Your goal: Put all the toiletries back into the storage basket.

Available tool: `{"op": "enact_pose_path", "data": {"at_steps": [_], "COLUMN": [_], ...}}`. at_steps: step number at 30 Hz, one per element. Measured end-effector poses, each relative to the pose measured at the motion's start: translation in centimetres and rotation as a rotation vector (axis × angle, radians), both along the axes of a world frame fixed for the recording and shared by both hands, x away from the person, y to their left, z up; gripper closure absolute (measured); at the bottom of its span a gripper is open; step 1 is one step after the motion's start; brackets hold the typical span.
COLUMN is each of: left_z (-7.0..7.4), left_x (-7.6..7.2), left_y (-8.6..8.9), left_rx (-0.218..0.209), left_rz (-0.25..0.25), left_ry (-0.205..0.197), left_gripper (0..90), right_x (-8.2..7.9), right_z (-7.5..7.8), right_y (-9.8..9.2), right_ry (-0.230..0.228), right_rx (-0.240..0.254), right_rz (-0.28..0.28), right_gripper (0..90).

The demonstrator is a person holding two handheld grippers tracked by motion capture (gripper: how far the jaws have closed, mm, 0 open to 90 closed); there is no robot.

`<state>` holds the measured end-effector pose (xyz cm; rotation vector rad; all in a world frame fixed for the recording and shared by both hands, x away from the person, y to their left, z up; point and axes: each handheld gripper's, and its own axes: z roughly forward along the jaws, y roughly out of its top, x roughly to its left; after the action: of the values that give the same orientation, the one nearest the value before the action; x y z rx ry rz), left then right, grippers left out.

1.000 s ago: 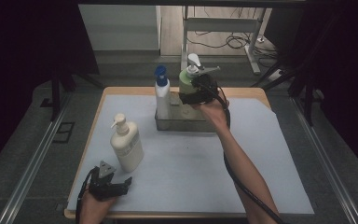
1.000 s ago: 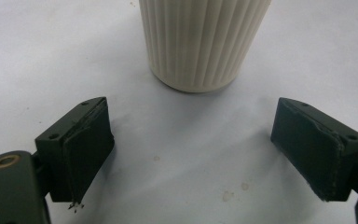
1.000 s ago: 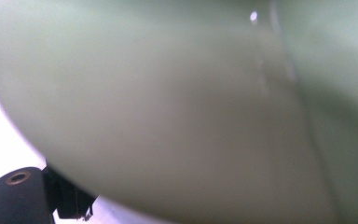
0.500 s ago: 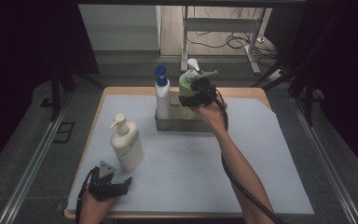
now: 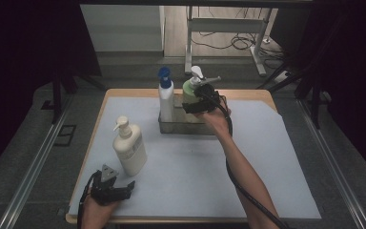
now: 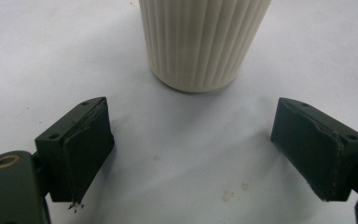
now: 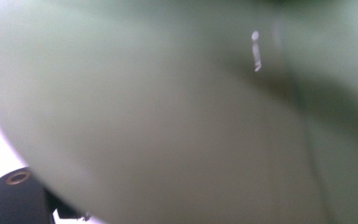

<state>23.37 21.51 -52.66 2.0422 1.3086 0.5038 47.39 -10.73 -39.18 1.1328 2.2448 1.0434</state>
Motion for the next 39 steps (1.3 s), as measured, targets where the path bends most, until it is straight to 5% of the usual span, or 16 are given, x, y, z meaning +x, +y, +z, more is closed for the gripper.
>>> {"op": "enact_pose_path", "data": {"at_steps": [20,39], "left_z": [0.0,0.0], "left_x": [0.0,0.0], "left_y": [0.0,0.0], "left_rx": [0.002,0.002], "left_rz": [-0.001,-0.001], "left_ry": [0.001,-0.001], "left_gripper": [12.0,12.1], "right_x": [0.5,0.6], "right_z": [-2.7,-2.7], "right_y": [0.0,-0.7], "right_ry": [0.075,0.061], "right_rx": [-0.015,-0.015], "right_rz": [0.007,0.050], "right_gripper": [11.3,10.5]}}
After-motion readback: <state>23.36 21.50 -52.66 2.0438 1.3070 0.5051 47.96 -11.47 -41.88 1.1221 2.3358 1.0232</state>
